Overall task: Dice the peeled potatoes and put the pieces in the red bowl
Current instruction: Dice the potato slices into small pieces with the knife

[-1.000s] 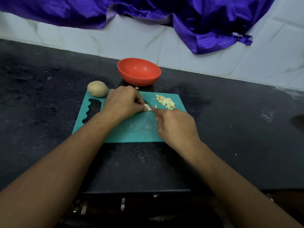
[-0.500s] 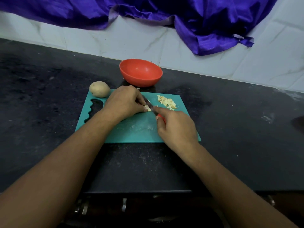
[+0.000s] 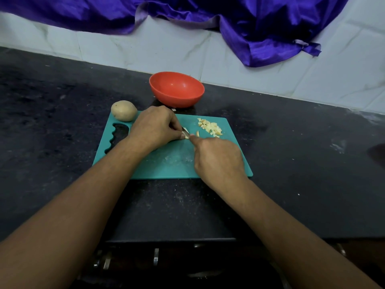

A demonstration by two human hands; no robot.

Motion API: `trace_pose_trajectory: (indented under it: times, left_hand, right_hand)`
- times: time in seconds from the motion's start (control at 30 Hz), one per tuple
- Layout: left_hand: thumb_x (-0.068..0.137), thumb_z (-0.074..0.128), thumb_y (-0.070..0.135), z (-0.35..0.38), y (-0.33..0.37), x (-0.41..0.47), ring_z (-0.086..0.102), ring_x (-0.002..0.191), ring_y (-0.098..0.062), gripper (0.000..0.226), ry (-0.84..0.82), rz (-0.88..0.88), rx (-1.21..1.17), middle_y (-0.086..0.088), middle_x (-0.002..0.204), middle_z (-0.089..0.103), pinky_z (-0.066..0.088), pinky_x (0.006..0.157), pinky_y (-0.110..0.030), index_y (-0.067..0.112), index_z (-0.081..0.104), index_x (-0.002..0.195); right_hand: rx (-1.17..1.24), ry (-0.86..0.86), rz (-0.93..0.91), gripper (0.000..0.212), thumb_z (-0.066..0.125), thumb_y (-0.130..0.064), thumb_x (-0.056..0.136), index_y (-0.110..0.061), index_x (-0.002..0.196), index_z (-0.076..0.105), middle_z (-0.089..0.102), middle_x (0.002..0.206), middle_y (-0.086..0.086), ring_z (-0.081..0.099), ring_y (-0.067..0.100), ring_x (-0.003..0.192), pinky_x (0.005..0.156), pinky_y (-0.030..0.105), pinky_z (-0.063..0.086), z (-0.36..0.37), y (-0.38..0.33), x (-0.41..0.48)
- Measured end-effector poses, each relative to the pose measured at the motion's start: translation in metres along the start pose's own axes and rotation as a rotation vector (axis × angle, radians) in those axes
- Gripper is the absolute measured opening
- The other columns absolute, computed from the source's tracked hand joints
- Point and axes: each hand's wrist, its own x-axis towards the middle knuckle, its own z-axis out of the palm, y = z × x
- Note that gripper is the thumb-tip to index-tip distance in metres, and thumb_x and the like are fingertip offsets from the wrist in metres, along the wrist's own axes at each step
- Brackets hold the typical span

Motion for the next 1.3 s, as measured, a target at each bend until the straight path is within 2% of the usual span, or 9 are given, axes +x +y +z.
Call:
trace_pose_trajectory:
  times: [0.1, 0.23, 0.3, 0.57, 0.67, 0.8, 0.87, 1.03, 1.3]
  left_hand:
    - [0.078, 0.087, 0.038, 0.001, 0.000, -0.001, 0.063, 0.078, 0.000, 0.009, -0.002, 0.013, 0.004, 0.024, 0.073, 0.068, 0.054, 0.073, -0.027, 0.031, 0.082, 0.082]
    - [0.079, 0.086, 0.038, 0.001, 0.000, -0.001, 0.064, 0.078, -0.002, 0.009, 0.004, 0.021, 0.020, 0.020, 0.077, 0.071, 0.055, 0.072, -0.030, 0.031, 0.081, 0.083]
    - [0.079, 0.086, 0.038, 0.000, 0.000, -0.001, 0.065, 0.079, -0.003, 0.009, 0.001, 0.013, 0.017, 0.019, 0.079, 0.073, 0.056, 0.074, -0.032, 0.031, 0.081, 0.082]
    - [0.076, 0.089, 0.041, -0.001, 0.001, -0.003, 0.064, 0.078, 0.002, 0.023, 0.019, -0.005, -0.039, 0.017, 0.079, 0.070, 0.057, 0.077, -0.031, 0.029, 0.078, 0.092]
    - [0.076, 0.088, 0.040, 0.000, 0.000, -0.003, 0.065, 0.079, 0.002, 0.024, 0.012, -0.006, -0.031, 0.016, 0.080, 0.071, 0.056, 0.076, -0.030, 0.028, 0.077, 0.094]
    - [0.078, 0.087, 0.043, 0.000, 0.001, -0.002, 0.066, 0.087, -0.003, 0.031, -0.026, -0.015, 0.005, 0.015, 0.090, 0.072, 0.058, 0.081, -0.034, 0.029, 0.078, 0.103]
    - [0.077, 0.087, 0.044, 0.001, 0.001, -0.002, 0.065, 0.090, -0.004, 0.036, -0.041, -0.014, 0.013, 0.014, 0.095, 0.072, 0.057, 0.084, -0.035, 0.029, 0.076, 0.109]
    - [0.086, 0.077, 0.049, 0.003, 0.000, 0.001, 0.061, 0.103, -0.015, 0.048, -0.088, 0.074, 0.109, 0.007, 0.110, 0.065, 0.054, 0.089, -0.042, 0.030, 0.068, 0.129]
    - [0.089, 0.073, 0.048, 0.002, 0.002, -0.001, 0.061, 0.100, -0.013, 0.021, -0.073, 0.142, 0.157, 0.014, 0.100, 0.064, 0.049, 0.091, -0.044, 0.041, 0.076, 0.108]
  right_hand:
    - [0.375, -0.012, 0.153, 0.037, 0.053, -0.032, 0.101, -0.042, 0.135, 0.063, 0.072, 0.092, -0.005, 0.060, 0.014, 0.074, 0.066, 0.032, 0.048, 0.001, 0.017, 0.003]
    - [0.688, -0.077, 0.196, 0.028, 0.061, -0.032, 0.099, -0.044, 0.123, 0.070, 0.049, 0.049, -0.013, 0.043, 0.007, 0.046, 0.053, 0.037, 0.038, 0.013, 0.033, 0.009]
    - [0.831, -0.083, 0.229, 0.025, 0.063, -0.031, 0.099, -0.045, 0.118, 0.071, 0.053, 0.056, -0.005, 0.047, 0.016, 0.054, 0.058, 0.042, 0.043, 0.016, 0.036, 0.011]
    - [1.236, -0.174, 0.425, 0.023, 0.060, -0.021, 0.102, -0.026, 0.122, 0.071, 0.057, 0.062, 0.002, 0.036, 0.009, 0.040, 0.038, 0.022, 0.028, 0.005, 0.040, 0.012]
    - [0.997, -0.050, 0.409, 0.026, 0.061, -0.026, 0.102, -0.030, 0.126, 0.071, 0.058, 0.062, -0.004, 0.046, 0.005, 0.044, 0.046, 0.023, 0.036, 0.008, 0.043, 0.011]
    - [0.436, 0.044, 0.280, 0.035, 0.055, -0.034, 0.100, -0.039, 0.133, 0.065, 0.072, 0.087, -0.003, 0.066, 0.020, 0.080, 0.070, 0.036, 0.053, 0.006, 0.039, -0.003]
    - [0.295, 0.053, 0.246, 0.038, 0.050, -0.032, 0.101, -0.039, 0.137, 0.061, 0.068, 0.083, -0.002, 0.064, 0.023, 0.075, 0.067, 0.037, 0.052, 0.004, 0.033, -0.007]
    - [0.176, 0.022, 0.198, 0.041, 0.045, -0.031, 0.103, -0.038, 0.142, 0.057, 0.070, 0.097, 0.001, 0.061, 0.023, 0.081, 0.065, 0.034, 0.041, -0.002, 0.027, -0.006]
    - [0.088, 0.029, 0.047, 0.043, 0.043, -0.031, 0.104, -0.038, 0.145, 0.053, 0.071, 0.099, -0.001, 0.063, 0.022, 0.086, 0.073, 0.038, 0.050, -0.001, 0.028, 0.002]
